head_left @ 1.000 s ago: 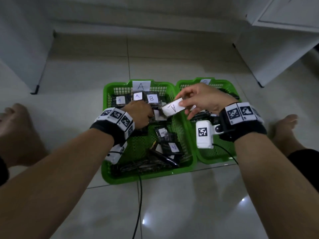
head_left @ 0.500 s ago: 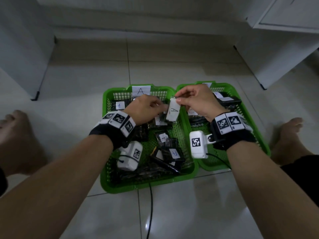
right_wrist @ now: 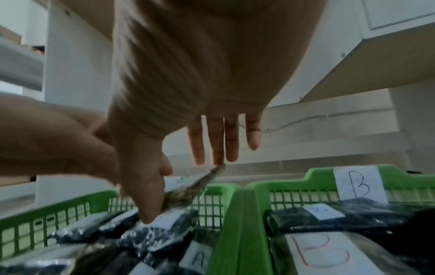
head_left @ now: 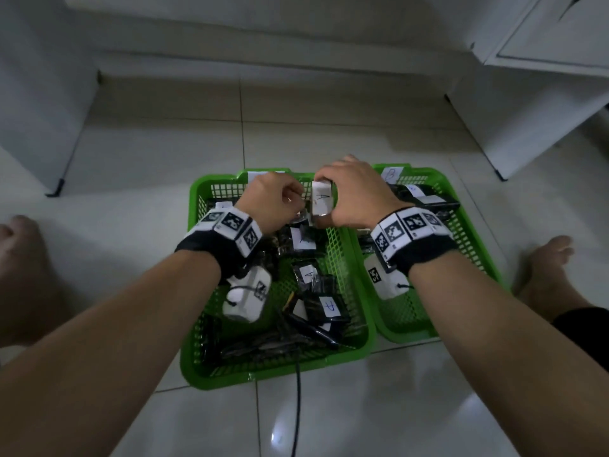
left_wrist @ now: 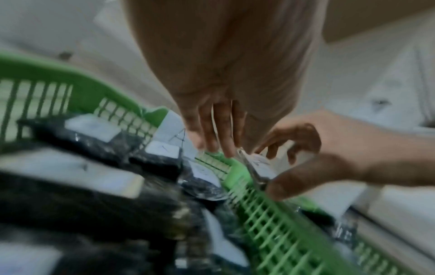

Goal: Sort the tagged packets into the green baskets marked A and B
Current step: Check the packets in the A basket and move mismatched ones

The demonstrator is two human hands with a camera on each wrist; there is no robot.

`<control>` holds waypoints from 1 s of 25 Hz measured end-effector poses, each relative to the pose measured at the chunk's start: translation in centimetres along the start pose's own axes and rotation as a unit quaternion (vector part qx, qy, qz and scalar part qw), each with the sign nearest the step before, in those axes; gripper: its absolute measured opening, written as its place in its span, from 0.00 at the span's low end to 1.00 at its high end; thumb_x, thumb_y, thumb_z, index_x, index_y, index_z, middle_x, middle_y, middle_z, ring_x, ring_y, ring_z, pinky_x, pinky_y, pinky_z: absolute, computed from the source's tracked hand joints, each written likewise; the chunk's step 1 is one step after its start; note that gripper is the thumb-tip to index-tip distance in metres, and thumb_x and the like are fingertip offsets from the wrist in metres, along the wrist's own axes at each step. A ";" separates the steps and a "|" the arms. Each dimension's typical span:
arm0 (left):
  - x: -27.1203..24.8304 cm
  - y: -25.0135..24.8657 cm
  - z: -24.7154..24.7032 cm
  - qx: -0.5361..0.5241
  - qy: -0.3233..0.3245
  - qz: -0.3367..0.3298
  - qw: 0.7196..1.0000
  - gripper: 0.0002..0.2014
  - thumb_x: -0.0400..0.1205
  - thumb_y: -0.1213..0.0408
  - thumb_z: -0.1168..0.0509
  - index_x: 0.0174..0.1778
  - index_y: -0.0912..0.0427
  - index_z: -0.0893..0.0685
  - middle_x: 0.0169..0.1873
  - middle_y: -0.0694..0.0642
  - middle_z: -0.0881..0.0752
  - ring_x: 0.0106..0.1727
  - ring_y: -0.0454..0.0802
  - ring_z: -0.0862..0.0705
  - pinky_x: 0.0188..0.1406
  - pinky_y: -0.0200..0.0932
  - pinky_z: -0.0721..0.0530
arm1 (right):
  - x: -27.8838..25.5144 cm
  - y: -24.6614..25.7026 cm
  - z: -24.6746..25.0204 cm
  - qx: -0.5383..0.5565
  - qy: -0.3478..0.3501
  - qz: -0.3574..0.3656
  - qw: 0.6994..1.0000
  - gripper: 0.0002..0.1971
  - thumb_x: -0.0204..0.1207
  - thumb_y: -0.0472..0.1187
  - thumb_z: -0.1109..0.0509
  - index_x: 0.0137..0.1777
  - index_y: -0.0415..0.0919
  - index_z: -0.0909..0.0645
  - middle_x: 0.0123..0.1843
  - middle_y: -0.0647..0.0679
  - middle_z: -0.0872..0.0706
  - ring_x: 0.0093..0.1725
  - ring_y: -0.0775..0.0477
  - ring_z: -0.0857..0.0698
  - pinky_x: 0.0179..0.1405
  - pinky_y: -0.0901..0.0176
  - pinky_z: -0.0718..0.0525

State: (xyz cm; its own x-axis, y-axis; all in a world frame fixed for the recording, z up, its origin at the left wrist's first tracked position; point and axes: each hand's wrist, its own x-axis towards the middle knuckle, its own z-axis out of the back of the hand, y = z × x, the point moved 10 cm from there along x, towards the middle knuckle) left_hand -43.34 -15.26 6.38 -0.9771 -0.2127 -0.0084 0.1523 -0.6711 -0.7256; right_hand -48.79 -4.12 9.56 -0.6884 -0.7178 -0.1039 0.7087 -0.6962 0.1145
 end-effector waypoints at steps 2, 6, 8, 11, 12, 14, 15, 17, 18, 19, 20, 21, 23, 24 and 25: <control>-0.5 0.0 -1.2 0.193 0.053 -0.055 0.978 0.19 0.73 0.57 0.23 0.60 0.51 0.14 0.60 0.51 0.14 0.63 0.51 0.18 0.64 0.53 0.16 | 0.4 -0.4 -1.7 -0.038 0.035 -0.013 0.999 0.36 0.56 0.65 0.16 0.64 0.52 0.18 0.58 0.51 0.19 0.57 0.49 0.27 0.61 0.53 0.26; -1.4 1.6 -3.1 0.302 0.139 -0.046 0.942 0.29 0.71 0.58 0.21 0.69 0.50 0.19 0.70 0.52 0.23 0.72 0.55 0.27 0.70 0.56 0.21 | 1.1 0.2 -4.2 -0.055 0.055 -0.020 0.997 0.25 0.62 0.59 0.15 0.54 0.50 0.16 0.53 0.52 0.25 0.55 0.49 0.32 0.60 0.54 0.30; -1.4 1.5 -3.3 0.307 0.134 -0.053 0.941 0.28 0.73 0.62 0.23 0.70 0.49 0.20 0.71 0.52 0.24 0.72 0.55 0.27 0.69 0.54 0.20 | 1.2 0.5 -5.0 -0.073 0.058 -0.019 0.995 0.23 0.64 0.57 0.15 0.53 0.48 0.17 0.54 0.51 0.25 0.55 0.49 0.33 0.61 0.52 0.29; -1.5 1.4 -3.3 0.314 0.132 -0.052 0.939 0.28 0.73 0.61 0.23 0.71 0.50 0.20 0.71 0.52 0.24 0.71 0.55 0.26 0.68 0.52 0.20 | 1.2 0.9 -4.9 -0.094 0.047 -0.009 0.994 0.18 0.67 0.52 0.16 0.50 0.47 0.18 0.53 0.53 0.21 0.54 0.50 0.31 0.64 0.50 0.30; -1.6 1.3 -3.4 0.314 0.133 -0.055 0.938 0.28 0.73 0.59 0.23 0.70 0.51 0.19 0.71 0.53 0.23 0.70 0.55 0.26 0.67 0.53 0.20 | 1.0 1.1 -4.6 -0.090 0.037 -0.005 0.995 0.17 0.67 0.51 0.16 0.48 0.48 0.18 0.52 0.54 0.20 0.54 0.50 0.30 0.64 0.50 0.30; -2.1 0.9 -3.1 0.309 0.121 -0.068 0.941 0.27 0.73 0.56 0.24 0.69 0.53 0.18 0.69 0.54 0.22 0.69 0.56 0.25 0.67 0.55 0.20 | 0.1 1.4 -3.9 -0.063 0.025 -0.005 0.998 0.17 0.66 0.48 0.15 0.50 0.47 0.17 0.51 0.55 0.19 0.56 0.49 0.25 0.61 0.52 0.27; -2.3 0.5 -2.8 0.304 0.106 -0.080 0.943 0.25 0.73 0.56 0.25 0.67 0.54 0.17 0.68 0.55 0.21 0.68 0.57 0.25 0.67 0.56 0.21 | -0.5 1.3 -3.7 -0.034 0.030 -0.013 0.999 0.16 0.67 0.44 0.16 0.50 0.46 0.16 0.48 0.54 0.19 0.55 0.48 0.21 0.55 0.55 0.25; -3.2 -0.6 -2.1 0.267 0.072 -0.109 0.955 0.18 0.75 0.60 0.28 0.61 0.57 0.14 0.61 0.56 0.17 0.63 0.57 0.21 0.63 0.55 0.19 | -2.5 1.5 -4.6 0.001 0.088 -0.032 0.996 0.12 0.70 0.35 0.19 0.52 0.42 0.15 0.47 0.50 0.16 0.51 0.44 0.15 0.45 0.55 0.22; -3.6 -1.1 -1.9 0.230 0.066 -0.119 0.964 0.13 0.75 0.63 0.30 0.56 0.57 0.13 0.55 0.54 0.15 0.57 0.55 0.19 0.59 0.53 0.17 | -3.5 1.8 -5.7 -0.005 0.130 -0.029 0.991 0.13 0.72 0.33 0.20 0.55 0.41 0.14 0.49 0.48 0.15 0.52 0.44 0.14 0.47 0.54 0.21; -4.2 -1.2 -2.0 0.194 0.079 -0.119 0.971 0.10 0.77 0.66 0.31 0.52 0.57 0.12 0.49 0.51 0.14 0.51 0.51 0.17 0.55 0.49 0.15 | -4.6 2.3 -7.0 -0.034 0.168 -0.014 0.985 0.13 0.73 0.33 0.21 0.57 0.42 0.14 0.53 0.47 0.14 0.57 0.46 0.15 0.54 0.52 0.21; -4.7 -1.4 -2.5 0.170 0.106 -0.116 0.973 0.08 0.77 0.67 0.32 0.50 0.56 0.11 0.44 0.48 0.14 0.46 0.47 0.17 0.52 0.44 0.15 | -5.6 2.8 -8.1 -0.073 0.194 0.003 0.978 0.13 0.74 0.35 0.21 0.58 0.44 0.13 0.56 0.49 0.14 0.61 0.48 0.18 0.63 0.49 0.25; -5.3 -1.3 -3.1 0.160 0.139 -0.110 0.971 0.08 0.78 0.67 0.32 0.48 0.56 0.09 0.42 0.47 0.14 0.44 0.45 0.17 0.50 0.41 0.16 | -6.3 3.3 -9.0 -0.111 0.208 0.015 0.972 0.14 0.74 0.37 0.21 0.58 0.47 0.13 0.57 0.50 0.13 0.64 0.48 0.19 0.69 0.45 0.31; -6.3 -0.9 -4.0 0.148 0.190 -0.091 0.966 0.08 0.79 0.67 0.32 0.50 0.57 0.08 0.45 0.48 0.12 0.47 0.45 0.15 0.50 0.38 0.18 | -6.9 3.5 -9.6 -0.124 0.207 0.015 0.970 0.13 0.74 0.39 0.21 0.58 0.51 0.13 0.55 0.51 0.12 0.63 0.47 0.20 0.71 0.42 0.37; -6.7 -0.6 -4.3 0.146 0.203 -0.084 0.965 0.08 0.79 0.66 0.31 0.51 0.57 0.08 0.46 0.49 0.12 0.48 0.45 0.14 0.51 0.38 0.18 | -6.8 3.6 -9.3 -0.107 0.200 0.010 0.974 0.11 0.75 0.40 0.21 0.56 0.51 0.12 0.54 0.51 0.12 0.60 0.48 0.21 0.72 0.42 0.37; -7.0 -0.4 -4.6 0.143 0.212 -0.075 0.964 0.08 0.80 0.65 0.31 0.52 0.56 0.08 0.45 0.48 0.12 0.49 0.45 0.13 0.50 0.39 0.17 | -6.7 3.4 -8.8 -0.085 0.197 0.001 0.977 0.10 0.75 0.41 0.20 0.54 0.50 0.12 0.53 0.52 0.13 0.57 0.48 0.24 0.73 0.41 0.37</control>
State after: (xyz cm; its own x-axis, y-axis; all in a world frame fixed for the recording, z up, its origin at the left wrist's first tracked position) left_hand -37.22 -10.20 3.55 -0.9552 0.1697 -0.2426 -0.0193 -0.8534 -0.5208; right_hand -40.37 -1.71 1.94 -0.5977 -0.6422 -0.4800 0.7486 -0.6614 -0.0473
